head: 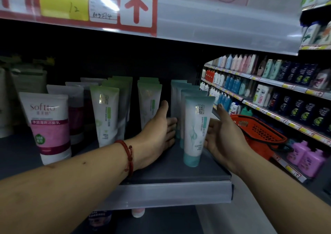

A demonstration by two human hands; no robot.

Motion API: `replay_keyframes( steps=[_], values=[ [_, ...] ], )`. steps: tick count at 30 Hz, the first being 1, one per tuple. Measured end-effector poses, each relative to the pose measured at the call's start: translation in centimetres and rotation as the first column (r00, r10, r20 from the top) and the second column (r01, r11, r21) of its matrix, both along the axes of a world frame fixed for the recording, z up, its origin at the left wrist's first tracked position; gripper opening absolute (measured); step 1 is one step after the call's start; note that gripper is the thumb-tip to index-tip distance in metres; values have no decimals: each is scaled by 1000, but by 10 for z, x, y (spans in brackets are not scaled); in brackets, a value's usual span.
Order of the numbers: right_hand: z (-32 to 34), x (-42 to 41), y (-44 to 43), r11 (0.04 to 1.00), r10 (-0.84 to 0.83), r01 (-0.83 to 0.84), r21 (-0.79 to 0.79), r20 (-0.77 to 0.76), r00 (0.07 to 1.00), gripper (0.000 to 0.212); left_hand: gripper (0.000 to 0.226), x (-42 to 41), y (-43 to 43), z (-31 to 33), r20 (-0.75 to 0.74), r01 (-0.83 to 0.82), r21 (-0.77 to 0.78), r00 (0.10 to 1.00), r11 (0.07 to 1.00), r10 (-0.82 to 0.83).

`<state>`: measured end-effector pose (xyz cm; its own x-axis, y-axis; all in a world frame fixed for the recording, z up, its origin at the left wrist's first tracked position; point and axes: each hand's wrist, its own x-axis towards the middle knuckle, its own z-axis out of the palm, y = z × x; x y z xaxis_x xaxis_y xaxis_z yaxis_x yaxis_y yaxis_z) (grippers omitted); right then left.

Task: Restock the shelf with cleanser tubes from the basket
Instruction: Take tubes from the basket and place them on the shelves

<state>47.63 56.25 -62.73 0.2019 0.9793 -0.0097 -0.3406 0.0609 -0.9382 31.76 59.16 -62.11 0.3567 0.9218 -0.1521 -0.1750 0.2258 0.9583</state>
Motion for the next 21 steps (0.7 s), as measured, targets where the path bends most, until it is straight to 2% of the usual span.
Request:
replay_keyframes(
  steps=[5, 9, 13, 16, 19, 21],
  values=[
    [-3, 0, 1, 999, -44, 43, 24, 73, 996, 66, 84, 1, 7, -8, -16, 20, 29, 1000, 999, -20],
    [-1, 2, 8, 996, -76, 72, 49, 92, 993, 61, 82, 1, 18, -12, -44, -121, 97, 991, 988, 126],
    [-1, 8, 25, 996, -54, 48, 71, 76, 996, 67, 113, 10, 25, -7, -71, -163, 183, 981, 970, 178],
    [-2, 9, 34, 996, -18, 11, 83, 79, 997, 65, 108, 18, 36, -4, -87, -184, 193, 975, 964, 204],
    [-5, 9, 38, 996, 26, -30, 88, 50, 998, 61, 121, 21, 46, -5, -80, -139, 168, 985, 976, 154],
    [-8, 7, 40, 994, 54, -57, 96, 38, 998, 59, 113, 20, 47, -6, -53, -118, 147, 990, 982, 127]
  ],
)
